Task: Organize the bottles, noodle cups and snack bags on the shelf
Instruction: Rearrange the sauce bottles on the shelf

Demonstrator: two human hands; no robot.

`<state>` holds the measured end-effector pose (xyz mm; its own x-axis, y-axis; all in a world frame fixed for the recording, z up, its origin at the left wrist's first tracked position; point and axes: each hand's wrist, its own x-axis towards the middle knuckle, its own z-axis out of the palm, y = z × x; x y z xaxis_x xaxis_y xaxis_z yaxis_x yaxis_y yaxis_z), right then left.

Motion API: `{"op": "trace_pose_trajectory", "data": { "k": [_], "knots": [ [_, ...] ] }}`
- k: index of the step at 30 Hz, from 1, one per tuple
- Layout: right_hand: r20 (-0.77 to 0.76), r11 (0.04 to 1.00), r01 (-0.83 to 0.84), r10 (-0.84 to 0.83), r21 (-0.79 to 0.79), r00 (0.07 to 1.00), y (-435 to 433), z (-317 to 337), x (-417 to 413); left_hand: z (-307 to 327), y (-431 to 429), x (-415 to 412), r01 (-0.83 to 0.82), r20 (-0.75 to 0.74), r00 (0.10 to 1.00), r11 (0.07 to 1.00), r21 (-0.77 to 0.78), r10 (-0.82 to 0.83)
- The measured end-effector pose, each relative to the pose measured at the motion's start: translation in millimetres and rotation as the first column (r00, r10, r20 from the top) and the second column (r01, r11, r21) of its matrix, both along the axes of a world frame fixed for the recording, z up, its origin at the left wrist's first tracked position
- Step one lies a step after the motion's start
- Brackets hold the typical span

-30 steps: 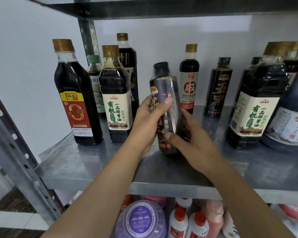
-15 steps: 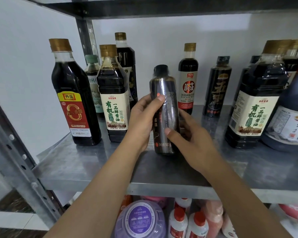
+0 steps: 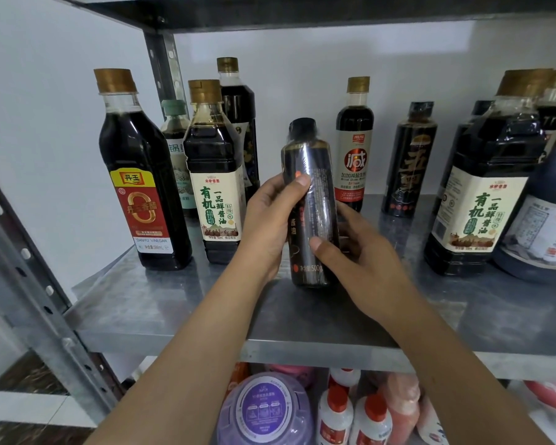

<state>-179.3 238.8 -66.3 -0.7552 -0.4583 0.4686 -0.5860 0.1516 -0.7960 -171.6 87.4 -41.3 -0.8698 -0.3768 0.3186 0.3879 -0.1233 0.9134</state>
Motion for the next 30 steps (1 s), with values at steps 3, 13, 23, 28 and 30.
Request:
{"op": "trace_pose_trajectory", "data": {
  "k": [3,13,23,28,30],
  "knots": [
    [0.0,1.0,0.002,-0.002,0.004,1.0,-0.2,0.1,0.3,0.3,0.2,0.8,0.005,-0.001,1.0,1.0,0.003,-0.005],
    [-0.015,1.0,0.007,-0.007,-0.017,1.0,0.2,1.4,2.8,0.8,2.2,5.0,0.047,-0.016,0.999,0.999,-0.025,-0.047],
    [-0.055,0.993,0.091,-0.095,-0.078,0.994,6.2,5.1,4.2,-1.1,1.8,6.2,0.039,0.02,0.999,0.997,-0.059,-0.038],
    [-0.022,0.997,0.011,-0.013,-0.072,1.0,5.2,4.7,5.9,0.7,2.8,7.7,0.108,0.012,0.994,0.993,0.05,-0.109],
    [-0.009,0.997,-0.011,0.01,-0.082,1.0,4.3,5.0,6.8,2.3,2.8,8.2,0.104,0.004,0.995,0.994,0.043,-0.104]
  ]
}}
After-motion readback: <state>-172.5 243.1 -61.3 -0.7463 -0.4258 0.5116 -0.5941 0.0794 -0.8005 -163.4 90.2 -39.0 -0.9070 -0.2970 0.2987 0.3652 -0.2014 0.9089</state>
